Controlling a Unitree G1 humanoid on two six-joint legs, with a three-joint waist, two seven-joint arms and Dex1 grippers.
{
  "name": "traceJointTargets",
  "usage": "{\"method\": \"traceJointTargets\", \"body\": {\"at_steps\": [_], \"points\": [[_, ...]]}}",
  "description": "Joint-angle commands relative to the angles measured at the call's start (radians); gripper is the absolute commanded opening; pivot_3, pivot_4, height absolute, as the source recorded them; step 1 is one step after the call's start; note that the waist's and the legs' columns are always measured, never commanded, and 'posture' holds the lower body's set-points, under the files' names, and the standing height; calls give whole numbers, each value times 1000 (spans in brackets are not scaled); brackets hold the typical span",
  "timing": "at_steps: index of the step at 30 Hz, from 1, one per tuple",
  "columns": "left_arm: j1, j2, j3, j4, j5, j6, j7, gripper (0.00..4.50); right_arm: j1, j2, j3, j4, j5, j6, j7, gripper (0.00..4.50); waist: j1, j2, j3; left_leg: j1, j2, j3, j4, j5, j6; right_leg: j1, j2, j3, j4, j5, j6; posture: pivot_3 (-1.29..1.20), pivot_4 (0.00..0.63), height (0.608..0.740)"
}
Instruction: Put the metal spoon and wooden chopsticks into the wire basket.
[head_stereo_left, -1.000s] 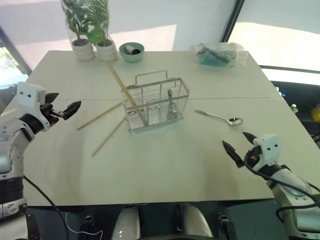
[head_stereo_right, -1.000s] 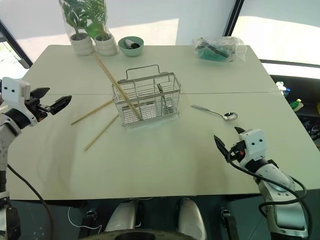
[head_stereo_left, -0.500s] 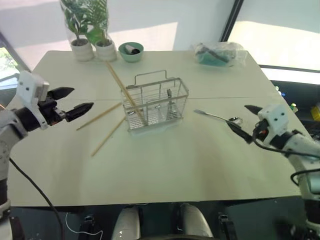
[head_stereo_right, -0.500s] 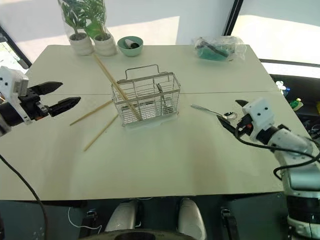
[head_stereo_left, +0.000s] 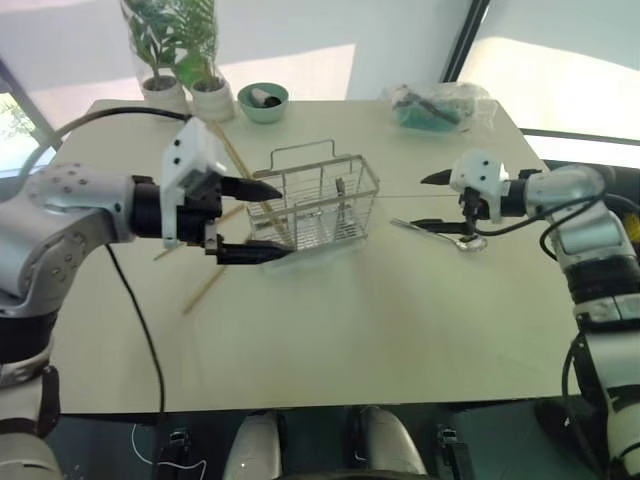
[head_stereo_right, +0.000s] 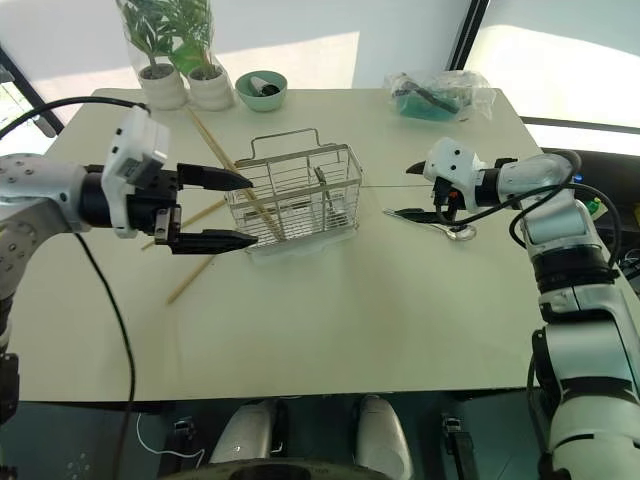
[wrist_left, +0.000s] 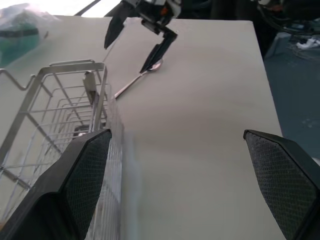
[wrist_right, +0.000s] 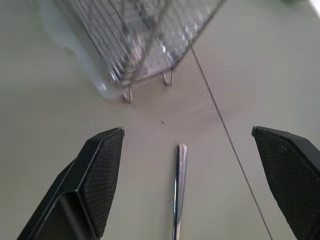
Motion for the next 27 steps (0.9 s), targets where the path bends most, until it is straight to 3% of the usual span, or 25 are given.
{"method": "traceJointTargets", "body": {"at_steps": [1,8,16,20,23,27], "points": [[-36,-17,-24,6,30,-22,-22,4481,-100,24,33,198,-92,-103,-26,4264,-4,1,1,0,0,0,0,0,0,0,0,0,0,0,0,0,150,717],[-60,-13,-12,19,42,-19,-45,4481,-199,76,98,451,-240,-112,-124,4264,-20,1,2,0,0,0,2,0,0,1,0,1,1,0,0,0,150,717],[-50,4,7,-17,25,15,-30,4481,-224,113,91,535,-302,-41,-179,4264,-25,1,3,1,0,0,2,0,0,1,0,1,3,2,3,0,150,717],[-41,29,6,-39,0,53,-49,4481,-232,130,63,547,-284,4,-137,4264,-24,1,3,1,0,0,2,0,0,1,0,1,3,2,3,0,150,717],[-30,57,7,-56,-15,61,-80,4500,-234,135,52,544,-284,13,-125,3383,-26,1,3,1,0,0,2,0,0,1,0,1,3,2,3,0,150,717],[-41,48,7,-48,-3,45,-65,4500,-228,130,62,531,-302,-21,-126,1314,-24,1,3,1,0,0,2,0,0,1,0,1,3,2,3,0,150,717]]}}
